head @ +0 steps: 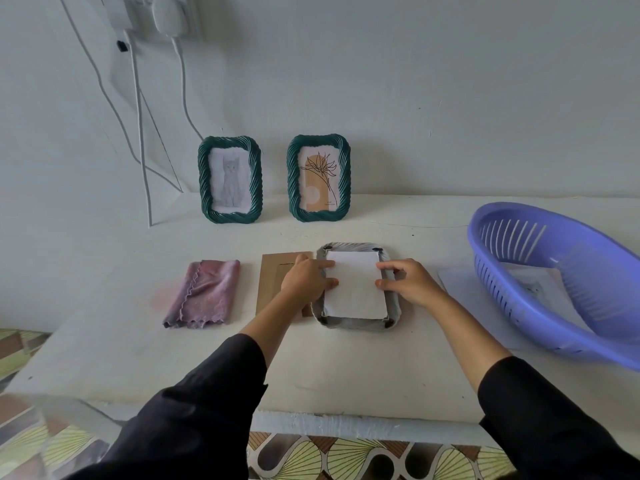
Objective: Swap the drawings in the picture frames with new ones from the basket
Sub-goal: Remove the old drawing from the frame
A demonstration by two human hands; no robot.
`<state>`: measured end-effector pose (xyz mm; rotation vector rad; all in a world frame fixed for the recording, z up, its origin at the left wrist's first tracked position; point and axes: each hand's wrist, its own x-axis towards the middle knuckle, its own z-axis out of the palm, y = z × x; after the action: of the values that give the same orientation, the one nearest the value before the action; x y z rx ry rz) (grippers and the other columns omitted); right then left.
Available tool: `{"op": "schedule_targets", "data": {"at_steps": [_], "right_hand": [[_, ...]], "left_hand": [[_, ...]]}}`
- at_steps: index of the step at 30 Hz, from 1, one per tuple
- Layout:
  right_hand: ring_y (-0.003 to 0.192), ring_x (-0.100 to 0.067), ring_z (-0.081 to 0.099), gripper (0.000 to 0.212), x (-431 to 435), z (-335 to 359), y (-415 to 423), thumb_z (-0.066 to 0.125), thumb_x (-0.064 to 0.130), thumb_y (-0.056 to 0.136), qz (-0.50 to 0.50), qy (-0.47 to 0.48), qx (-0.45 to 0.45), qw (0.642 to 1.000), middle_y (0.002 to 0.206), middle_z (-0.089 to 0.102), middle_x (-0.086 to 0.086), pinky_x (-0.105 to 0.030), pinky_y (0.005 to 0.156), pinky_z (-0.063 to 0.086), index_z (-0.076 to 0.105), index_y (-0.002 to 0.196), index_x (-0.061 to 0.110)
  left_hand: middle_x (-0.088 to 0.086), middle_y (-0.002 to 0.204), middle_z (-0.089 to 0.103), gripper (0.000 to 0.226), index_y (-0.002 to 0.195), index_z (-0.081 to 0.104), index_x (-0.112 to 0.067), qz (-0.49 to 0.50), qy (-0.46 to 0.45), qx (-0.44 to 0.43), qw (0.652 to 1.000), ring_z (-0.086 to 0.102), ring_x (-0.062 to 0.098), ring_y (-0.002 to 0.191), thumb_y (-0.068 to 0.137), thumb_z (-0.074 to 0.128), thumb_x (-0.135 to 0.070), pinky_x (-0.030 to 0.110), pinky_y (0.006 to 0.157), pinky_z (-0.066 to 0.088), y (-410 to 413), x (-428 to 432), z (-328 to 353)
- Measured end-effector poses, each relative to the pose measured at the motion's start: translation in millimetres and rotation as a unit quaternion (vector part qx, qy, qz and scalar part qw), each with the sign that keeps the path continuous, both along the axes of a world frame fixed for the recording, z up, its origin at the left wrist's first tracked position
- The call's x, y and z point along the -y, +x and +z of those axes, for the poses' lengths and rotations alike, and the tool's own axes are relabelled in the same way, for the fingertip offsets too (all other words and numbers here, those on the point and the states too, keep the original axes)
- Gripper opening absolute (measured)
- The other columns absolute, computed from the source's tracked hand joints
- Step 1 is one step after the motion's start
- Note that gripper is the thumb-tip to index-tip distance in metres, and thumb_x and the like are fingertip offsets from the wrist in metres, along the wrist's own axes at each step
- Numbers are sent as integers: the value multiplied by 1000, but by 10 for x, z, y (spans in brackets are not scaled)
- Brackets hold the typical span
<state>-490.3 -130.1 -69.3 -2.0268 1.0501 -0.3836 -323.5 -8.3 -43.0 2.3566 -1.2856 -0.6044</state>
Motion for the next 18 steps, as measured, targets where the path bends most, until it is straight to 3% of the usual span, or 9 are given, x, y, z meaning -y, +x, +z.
{"op": "schedule_targets", "data": {"at_steps": [11, 18], "right_hand": [[100, -17, 50, 45, 21, -48, -3, 73, 22, 77, -4, 0, 8, 1000, 99, 48, 5, -35, 97, 39, 62, 120, 20], [108, -22, 53, 45, 29, -61, 9, 73, 24, 77, -4, 2, 3, 1000, 108, 49, 0, -37, 99, 39, 62, 120, 22]], "left_hand": [[9, 135, 37, 51, 136, 46, -28, 8, -4, -10, 1000, 50, 26, 116, 88, 60, -34, 31, 96, 43, -17, -18, 25], [8, 136, 38, 50, 135, 48, -27, 18, -8, -15, 1000, 49, 27, 117, 88, 60, -34, 32, 98, 42, -6, 1, -6]]}}
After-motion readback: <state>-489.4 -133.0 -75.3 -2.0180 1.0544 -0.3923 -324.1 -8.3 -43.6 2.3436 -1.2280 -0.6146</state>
